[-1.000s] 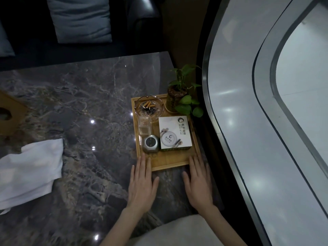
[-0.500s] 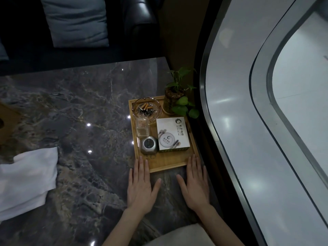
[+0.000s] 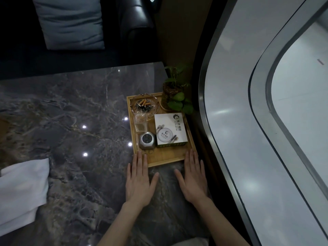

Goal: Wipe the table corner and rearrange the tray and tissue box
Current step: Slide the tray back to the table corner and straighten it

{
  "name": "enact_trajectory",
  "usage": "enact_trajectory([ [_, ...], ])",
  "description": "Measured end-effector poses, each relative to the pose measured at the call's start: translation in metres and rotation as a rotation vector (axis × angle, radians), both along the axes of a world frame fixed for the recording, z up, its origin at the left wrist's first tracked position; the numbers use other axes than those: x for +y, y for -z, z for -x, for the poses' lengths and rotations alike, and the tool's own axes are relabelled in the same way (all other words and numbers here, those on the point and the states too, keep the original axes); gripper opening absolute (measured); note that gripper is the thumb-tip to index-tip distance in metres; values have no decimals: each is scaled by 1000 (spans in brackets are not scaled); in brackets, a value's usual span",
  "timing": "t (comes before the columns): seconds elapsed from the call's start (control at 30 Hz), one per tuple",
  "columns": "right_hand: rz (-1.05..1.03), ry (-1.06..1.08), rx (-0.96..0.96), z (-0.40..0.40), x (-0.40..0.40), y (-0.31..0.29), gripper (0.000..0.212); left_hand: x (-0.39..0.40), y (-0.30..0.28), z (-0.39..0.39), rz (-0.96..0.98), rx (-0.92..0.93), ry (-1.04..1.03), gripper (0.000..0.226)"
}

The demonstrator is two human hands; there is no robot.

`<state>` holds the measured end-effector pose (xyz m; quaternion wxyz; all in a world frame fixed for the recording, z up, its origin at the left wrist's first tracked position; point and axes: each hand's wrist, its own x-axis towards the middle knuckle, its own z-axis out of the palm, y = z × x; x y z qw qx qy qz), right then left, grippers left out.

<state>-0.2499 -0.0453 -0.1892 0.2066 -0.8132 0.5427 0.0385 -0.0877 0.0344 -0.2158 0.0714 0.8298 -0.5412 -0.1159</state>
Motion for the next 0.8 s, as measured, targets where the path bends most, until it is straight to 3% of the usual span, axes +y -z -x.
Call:
enact_trajectory([
  [0.57,-5,-36,19,-11,-26,0,77,-25,0,-13,6,35,9,73],
  [0.8,-4,-16,22,-12,-25,2,71,-24,-10,-16,-41,192,36,76],
])
